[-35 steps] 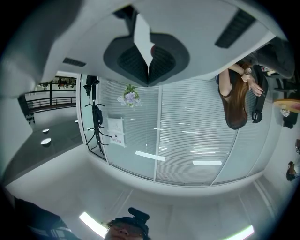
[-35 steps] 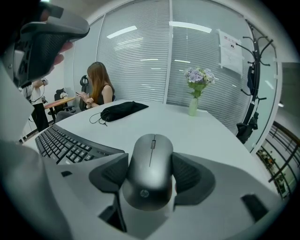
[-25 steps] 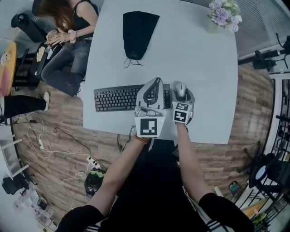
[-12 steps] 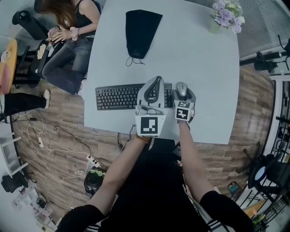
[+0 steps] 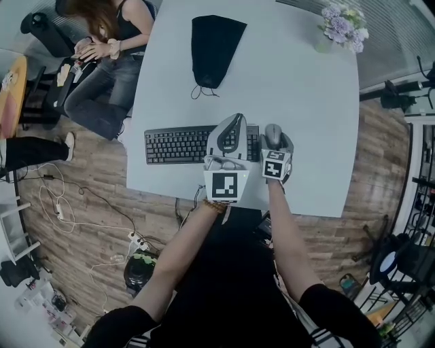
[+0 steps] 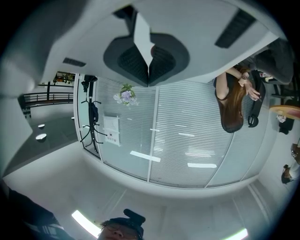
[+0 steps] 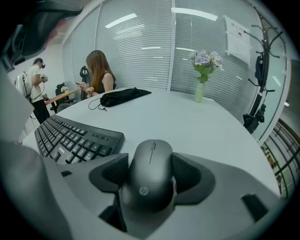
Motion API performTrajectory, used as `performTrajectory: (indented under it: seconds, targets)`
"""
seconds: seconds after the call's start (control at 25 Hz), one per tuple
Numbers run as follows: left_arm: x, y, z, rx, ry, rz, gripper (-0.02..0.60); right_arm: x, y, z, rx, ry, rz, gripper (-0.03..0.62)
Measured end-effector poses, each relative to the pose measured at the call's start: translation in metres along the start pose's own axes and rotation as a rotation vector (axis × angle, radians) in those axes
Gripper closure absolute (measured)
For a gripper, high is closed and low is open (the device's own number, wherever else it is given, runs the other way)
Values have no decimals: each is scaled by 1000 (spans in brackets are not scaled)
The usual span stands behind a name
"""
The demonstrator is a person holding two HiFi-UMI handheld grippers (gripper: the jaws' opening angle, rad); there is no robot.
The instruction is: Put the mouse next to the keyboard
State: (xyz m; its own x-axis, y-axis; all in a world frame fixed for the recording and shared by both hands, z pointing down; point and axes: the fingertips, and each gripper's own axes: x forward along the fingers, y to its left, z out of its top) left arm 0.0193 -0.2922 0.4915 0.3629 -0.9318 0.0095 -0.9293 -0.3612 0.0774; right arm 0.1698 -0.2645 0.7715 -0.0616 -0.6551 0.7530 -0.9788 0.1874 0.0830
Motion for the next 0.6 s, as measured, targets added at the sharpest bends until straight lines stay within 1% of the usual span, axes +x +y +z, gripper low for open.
performTrajectory:
  seconds: [0.2, 0.36, 0.48, 0.6]
  targets:
    - [1, 3, -2, -19, 9, 8, 569, 3, -1, -5, 20, 18, 12, 290]
    - [1, 2, -5, 18, 15, -3, 569, 2, 0, -3, 29, 13, 27, 287]
    - [-3, 2, -10, 15, 50, -10, 569, 0, 2, -7, 37, 23, 37, 283]
    - [-1, 3, -10, 25, 58, -14, 569, 0, 3, -2, 44, 24, 56, 278]
